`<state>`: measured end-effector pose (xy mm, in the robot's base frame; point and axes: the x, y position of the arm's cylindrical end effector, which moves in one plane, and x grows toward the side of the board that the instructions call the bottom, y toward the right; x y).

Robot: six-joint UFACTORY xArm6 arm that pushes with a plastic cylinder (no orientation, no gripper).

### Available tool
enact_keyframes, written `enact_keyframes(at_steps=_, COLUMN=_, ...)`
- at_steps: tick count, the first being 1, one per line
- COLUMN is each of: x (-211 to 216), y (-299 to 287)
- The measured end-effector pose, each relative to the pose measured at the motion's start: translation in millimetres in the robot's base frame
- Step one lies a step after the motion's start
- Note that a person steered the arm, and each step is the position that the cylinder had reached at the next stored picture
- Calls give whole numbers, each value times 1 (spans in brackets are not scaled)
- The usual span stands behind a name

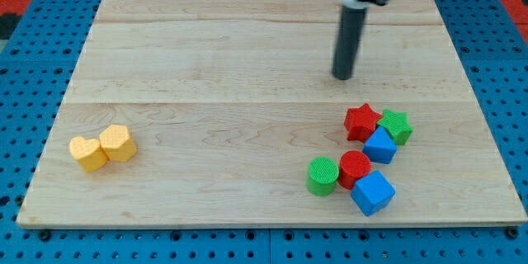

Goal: Separate the stars

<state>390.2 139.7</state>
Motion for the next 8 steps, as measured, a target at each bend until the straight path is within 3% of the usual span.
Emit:
enact_keyframes(at_steps=1, x=10, y=102)
enact_keyframes(at_steps=2, x=51, y=134)
enact_keyframes(at_steps=5, x=122, y=9)
enact_keyframes(at_steps=6, x=126, y=27)
enact_keyframes(at_steps=7, x=130, y=-26)
enact_keyframes(at_steps=8, x=118, y=-128)
